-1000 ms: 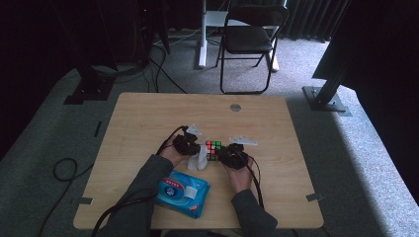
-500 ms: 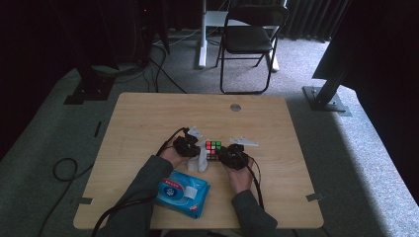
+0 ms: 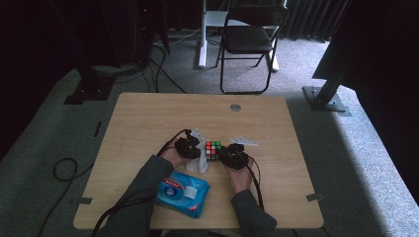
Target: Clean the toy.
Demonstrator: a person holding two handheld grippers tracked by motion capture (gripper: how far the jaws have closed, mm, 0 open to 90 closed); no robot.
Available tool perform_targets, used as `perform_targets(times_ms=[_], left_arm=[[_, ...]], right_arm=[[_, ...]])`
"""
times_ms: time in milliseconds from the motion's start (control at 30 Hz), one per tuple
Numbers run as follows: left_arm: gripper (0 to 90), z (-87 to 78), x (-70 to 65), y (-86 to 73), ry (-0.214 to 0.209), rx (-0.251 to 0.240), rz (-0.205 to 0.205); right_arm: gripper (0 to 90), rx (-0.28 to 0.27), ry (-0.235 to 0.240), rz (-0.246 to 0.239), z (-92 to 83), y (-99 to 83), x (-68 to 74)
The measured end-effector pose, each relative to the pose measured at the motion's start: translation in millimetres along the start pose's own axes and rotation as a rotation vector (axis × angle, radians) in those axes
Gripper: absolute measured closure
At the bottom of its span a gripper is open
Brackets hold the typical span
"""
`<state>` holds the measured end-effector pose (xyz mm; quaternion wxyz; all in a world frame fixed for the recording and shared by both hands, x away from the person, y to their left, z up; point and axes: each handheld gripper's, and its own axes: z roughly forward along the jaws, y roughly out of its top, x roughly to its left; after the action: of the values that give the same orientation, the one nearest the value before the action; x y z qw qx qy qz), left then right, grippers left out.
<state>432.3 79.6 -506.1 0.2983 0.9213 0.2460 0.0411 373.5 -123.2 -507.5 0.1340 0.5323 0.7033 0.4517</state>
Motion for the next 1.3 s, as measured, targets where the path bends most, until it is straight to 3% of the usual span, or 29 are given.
perform_targets(times_ms=[67,133,200,333,633,900,1300], left_arm=[[83.7,9.1,-5.9,1.3,0.024,0.083,0.061],[82.9,13.7,-11.0,2.1,0.044,0.113,0.107],[82.6,13.4,-9.2,1.8,0.033,0.110,0.092],[82.6,13.3,-9.9,1.8,0.038,0.110,0.101],[84.7,6.9,-6.1,1.8,0.042,0.065,0.078],[85.2,-3.0,-0.6,0.4,0.020,-0.033,0.016],[85.3,-12.6,5.7,-1.3,0.024,-0.115,-0.024]], right_arm=[[66.8,-0.003,-0.004,0.000,0.4,0.1,0.3],[67.0,-0.003,-0.004,0.001,0.3,0.1,0.3],[67.1,-0.002,-0.003,0.003,0.3,0.2,-0.2],[67.1,-0.002,-0.002,0.003,0.3,0.3,-0.3],[67.1,-0.001,0.000,0.000,0.0,0.1,-0.6],[67.0,-0.001,0.002,-0.004,-0.4,-0.2,-0.6],[66.8,0.003,0.008,-0.013,-0.3,0.4,-1.4]])
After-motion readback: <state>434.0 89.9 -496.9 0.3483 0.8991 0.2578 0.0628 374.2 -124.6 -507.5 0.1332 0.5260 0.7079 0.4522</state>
